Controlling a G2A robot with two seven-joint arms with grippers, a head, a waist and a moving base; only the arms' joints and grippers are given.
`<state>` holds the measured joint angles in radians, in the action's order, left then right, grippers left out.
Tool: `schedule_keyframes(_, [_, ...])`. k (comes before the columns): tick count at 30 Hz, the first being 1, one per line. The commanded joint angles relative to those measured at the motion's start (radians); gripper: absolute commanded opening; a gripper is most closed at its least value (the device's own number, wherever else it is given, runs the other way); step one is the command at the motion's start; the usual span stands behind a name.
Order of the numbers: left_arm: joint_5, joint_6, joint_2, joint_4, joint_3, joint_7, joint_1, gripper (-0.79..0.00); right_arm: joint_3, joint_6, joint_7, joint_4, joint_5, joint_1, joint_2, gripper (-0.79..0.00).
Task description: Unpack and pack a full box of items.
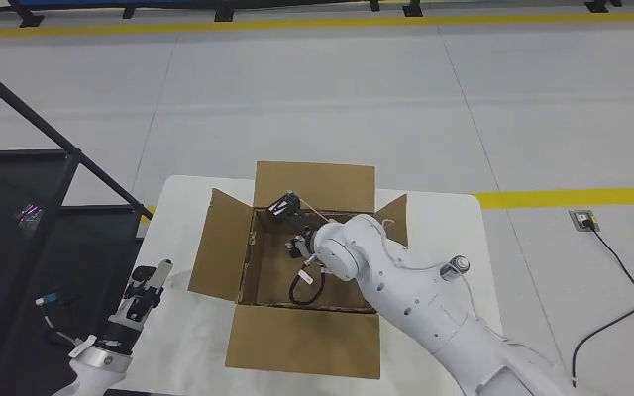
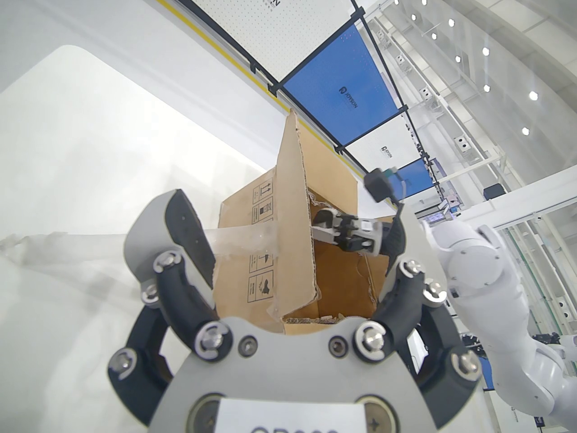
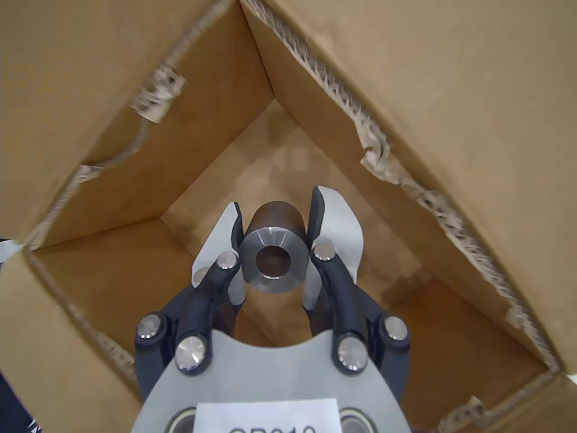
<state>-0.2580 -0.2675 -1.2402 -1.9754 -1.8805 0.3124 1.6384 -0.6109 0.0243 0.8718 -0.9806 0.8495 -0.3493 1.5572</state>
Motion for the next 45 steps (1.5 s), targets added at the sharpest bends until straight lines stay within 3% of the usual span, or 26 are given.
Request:
schedule_keyframes(1, [0.000,0.000,0.000,0.000,0.000,0.000,0.000,0.000,0.032,-0.004,-0.030,0.102,0.008,0.004,0.023,-0.785])
schedule_keyframes(5, [0.000,0.000,0.000,0.000,0.000,0.000,0.000,0.000,0.059,0.009,-0.087,0.215,-0.021,0.013,0.062,-0.785])
schedule_keyframes(6, [0.000,0.000,0.000,0.000,0.000,0.000,0.000,0.000,0.060,0.014,-0.100,0.234,-0.034,0.016,0.071,-0.720])
schedule_keyframes(7, [0.000,0.000,0.000,0.000,0.000,0.000,0.000,0.000,0.062,0.019,-0.109,0.252,-0.039,0.020,0.078,-0.603])
schedule_keyframes(10, [0.000,0.000,0.000,0.000,0.000,0.000,0.000,0.000,0.070,0.030,-0.117,0.293,-0.043,0.031,0.097,-0.446])
schedule_keyframes(19, [0.000,0.000,0.000,0.000,0.000,0.000,0.000,0.000,0.082,0.028,-0.118,0.332,-0.019,0.049,0.132,-0.391])
schedule_keyframes(21, [0.000,0.000,0.000,0.000,0.000,0.000,0.000,0.000,0.079,0.016,-0.123,0.299,-0.010,0.049,0.136,-0.339])
schedule_keyframes(23, [0.000,0.000,0.000,0.000,0.000,0.000,0.000,0.000,0.067,-0.004,-0.127,0.257,0.002,0.045,0.132,-0.366])
schedule_keyframes(30, [0.000,0.000,0.000,0.000,0.000,0.000,0.000,0.000,-0.025,-0.083,-0.078,-0.067,0.092,-0.048,0.071,-0.314])
schedule_keyframes(31, [0.000,0.000,0.000,0.000,0.000,0.000,0.000,0.000,-0.043,-0.099,-0.061,-0.133,0.125,-0.071,0.057,-0.228])
schedule_keyframes(34, [0.000,0.000,0.000,0.000,0.000,0.000,0.000,0.000,-0.122,-0.139,-0.008,-0.350,0.239,-0.156,0.011,-0.129])
schedule_keyframes(35, [0.000,0.000,0.000,0.000,0.000,0.000,0.000,0.000,-0.151,-0.157,0.020,-0.425,0.296,-0.188,-0.006,0.000])
schedule_keyframes(38, [0.000,0.000,0.000,0.000,0.000,0.000,0.000,0.000,-0.256,-0.212,0.113,-0.654,0.494,-0.297,-0.052,0.000])
schedule_keyframes(42, [0.000,0.000,0.000,0.000,0.000,0.000,0.000,0.000,-0.434,-0.182,0.164,-0.980,0.635,-0.485,-0.101,0.000])
schedule_keyframes(45, [0.000,0.000,0.000,0.000,0.000,0.000,0.000,0.000,-0.573,-0.175,0.223,-1.139,0.747,-0.603,-0.125,0.000])
